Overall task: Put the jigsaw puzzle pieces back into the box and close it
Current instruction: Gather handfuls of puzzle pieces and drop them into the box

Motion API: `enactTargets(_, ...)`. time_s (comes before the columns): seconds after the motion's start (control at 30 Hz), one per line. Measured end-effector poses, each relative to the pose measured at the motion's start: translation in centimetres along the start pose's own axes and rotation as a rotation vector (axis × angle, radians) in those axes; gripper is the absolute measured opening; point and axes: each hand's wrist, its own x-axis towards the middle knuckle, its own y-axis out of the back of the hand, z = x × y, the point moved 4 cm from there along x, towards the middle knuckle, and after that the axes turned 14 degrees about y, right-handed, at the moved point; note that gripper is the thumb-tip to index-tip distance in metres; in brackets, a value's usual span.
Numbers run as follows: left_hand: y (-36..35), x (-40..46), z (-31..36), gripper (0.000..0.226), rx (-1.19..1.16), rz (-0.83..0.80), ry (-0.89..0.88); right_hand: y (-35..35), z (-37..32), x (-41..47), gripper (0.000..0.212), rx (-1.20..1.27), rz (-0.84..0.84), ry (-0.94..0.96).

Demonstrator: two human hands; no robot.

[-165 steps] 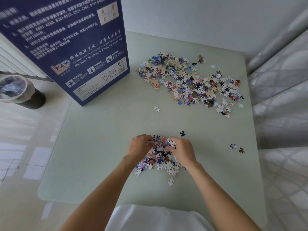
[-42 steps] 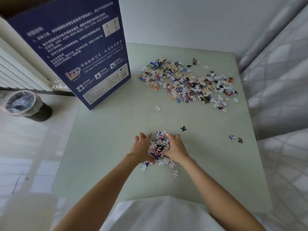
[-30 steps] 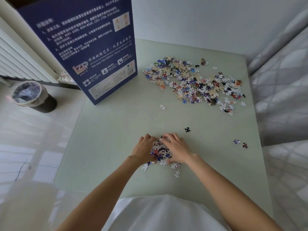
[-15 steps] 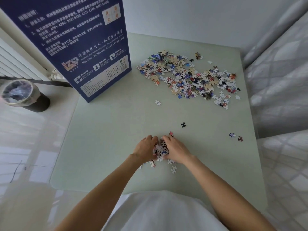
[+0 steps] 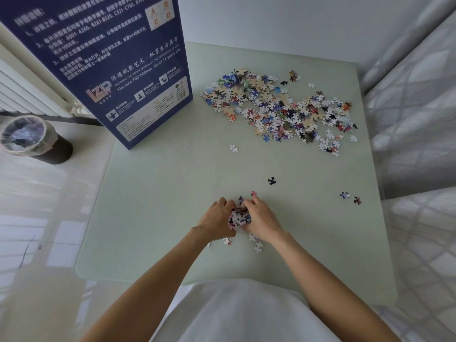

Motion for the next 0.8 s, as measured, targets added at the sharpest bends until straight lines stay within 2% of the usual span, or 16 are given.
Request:
enactTargets(0.23, -0.4, -0.2, 0.8, 0.083, 0.026, 0.023, 0.022, 0.2, 0.1, -0.1, 0.056, 0.068, 0.037, -0.046)
enactTargets(0.6, 0.2, 0.5, 0.8, 0.053, -0.011, 0.031, 0.013, 0.3, 0.9, -0.8, 0.052, 0.128, 0.054, -0.042)
enactTargets(0.8, 0.1, 0.6, 0.7, 0.043, -0.085, 0.031, 0.019, 0.2, 1.1, -0.9, 0.041, 0.127, 0.068, -0.037)
